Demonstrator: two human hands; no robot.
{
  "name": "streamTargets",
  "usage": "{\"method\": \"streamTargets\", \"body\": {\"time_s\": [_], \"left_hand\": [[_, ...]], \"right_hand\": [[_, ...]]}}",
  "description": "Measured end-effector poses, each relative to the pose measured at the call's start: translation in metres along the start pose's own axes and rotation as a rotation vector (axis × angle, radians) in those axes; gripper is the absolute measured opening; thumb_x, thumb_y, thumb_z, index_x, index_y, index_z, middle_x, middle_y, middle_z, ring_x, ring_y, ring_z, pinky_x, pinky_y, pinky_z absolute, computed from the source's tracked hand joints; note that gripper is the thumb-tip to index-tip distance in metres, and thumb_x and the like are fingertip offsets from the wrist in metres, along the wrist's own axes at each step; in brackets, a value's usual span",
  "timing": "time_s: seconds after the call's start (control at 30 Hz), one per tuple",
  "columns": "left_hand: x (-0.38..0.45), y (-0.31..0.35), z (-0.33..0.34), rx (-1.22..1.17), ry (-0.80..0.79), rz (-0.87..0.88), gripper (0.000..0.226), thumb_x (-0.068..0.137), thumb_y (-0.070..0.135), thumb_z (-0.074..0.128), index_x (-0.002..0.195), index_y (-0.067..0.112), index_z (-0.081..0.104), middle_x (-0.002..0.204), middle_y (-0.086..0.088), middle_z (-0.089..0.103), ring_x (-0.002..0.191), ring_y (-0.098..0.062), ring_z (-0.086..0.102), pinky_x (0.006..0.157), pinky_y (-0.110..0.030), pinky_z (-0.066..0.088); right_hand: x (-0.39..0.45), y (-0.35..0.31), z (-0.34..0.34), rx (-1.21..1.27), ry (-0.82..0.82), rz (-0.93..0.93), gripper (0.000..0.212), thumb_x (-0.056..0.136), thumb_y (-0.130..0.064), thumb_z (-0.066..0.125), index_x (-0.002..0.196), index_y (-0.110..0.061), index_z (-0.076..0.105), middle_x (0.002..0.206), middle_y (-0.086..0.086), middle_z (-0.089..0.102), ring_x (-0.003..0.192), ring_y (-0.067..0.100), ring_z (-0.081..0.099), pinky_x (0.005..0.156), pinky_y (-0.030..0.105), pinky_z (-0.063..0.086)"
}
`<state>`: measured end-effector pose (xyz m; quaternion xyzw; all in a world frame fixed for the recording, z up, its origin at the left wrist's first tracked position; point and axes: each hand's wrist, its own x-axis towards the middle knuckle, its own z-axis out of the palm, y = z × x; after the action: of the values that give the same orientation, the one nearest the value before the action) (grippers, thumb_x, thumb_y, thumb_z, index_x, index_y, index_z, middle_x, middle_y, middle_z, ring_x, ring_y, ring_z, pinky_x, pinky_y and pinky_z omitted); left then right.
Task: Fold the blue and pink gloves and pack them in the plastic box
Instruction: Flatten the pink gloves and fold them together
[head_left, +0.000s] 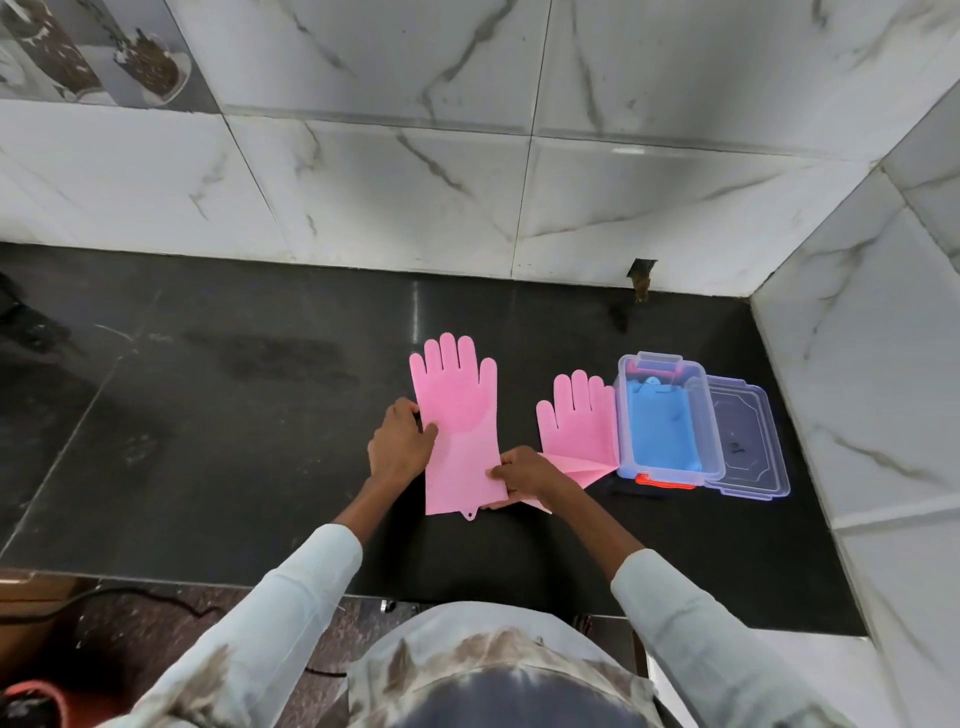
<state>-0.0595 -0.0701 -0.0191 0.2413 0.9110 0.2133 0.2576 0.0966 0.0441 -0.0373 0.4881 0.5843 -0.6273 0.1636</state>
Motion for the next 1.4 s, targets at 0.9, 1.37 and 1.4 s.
{"method": "streamTargets", "body": {"time_s": [0.9, 1.37, 1.4], "left_hand": [[-0.008, 0.084, 0.041, -0.367, -0.487, -0.040, 0.051, 0.115, 0.036, 0.046, 0.130, -0.007, 0.069, 0.126, -0.029, 0.075, 0.091, -0.036, 0.075, 0.096, -0.042, 0.063], [0.010, 0.141, 0.012, -0.941, -0.393, -0.095, 0.069, 0.105, 0.017, 0.069, 0.164, 0.009, 0.033, 0.161, -0.016, 0.051, 0.147, -0.037, 0.054, 0.122, -0.054, 0.048], [0.011, 0.140, 0.011, -0.840, -0.374, -0.050, 0.075, 0.103, 0.020, 0.072, 0.164, 0.010, 0.030, 0.161, -0.015, 0.050, 0.147, -0.036, 0.054, 0.121, -0.055, 0.049]], "right_hand": [[-0.031, -0.016, -0.087, -0.424, 0.589, -0.304, 0.029, 0.105, -0.043, 0.049, 0.126, -0.026, 0.060, 0.134, -0.003, 0.064, 0.125, 0.019, 0.062, 0.111, 0.039, 0.053], [-0.059, -0.024, -0.087, 0.656, 0.798, -0.498, 0.022, 0.087, -0.060, 0.069, 0.069, -0.047, 0.070, 0.063, -0.019, 0.066, 0.072, 0.011, 0.069, 0.066, 0.019, 0.057], [-0.053, -0.016, -0.084, 0.512, 0.842, -0.486, 0.034, 0.092, -0.061, 0.066, 0.067, -0.038, 0.069, 0.061, -0.016, 0.064, 0.067, 0.011, 0.068, 0.064, 0.018, 0.056]]}}
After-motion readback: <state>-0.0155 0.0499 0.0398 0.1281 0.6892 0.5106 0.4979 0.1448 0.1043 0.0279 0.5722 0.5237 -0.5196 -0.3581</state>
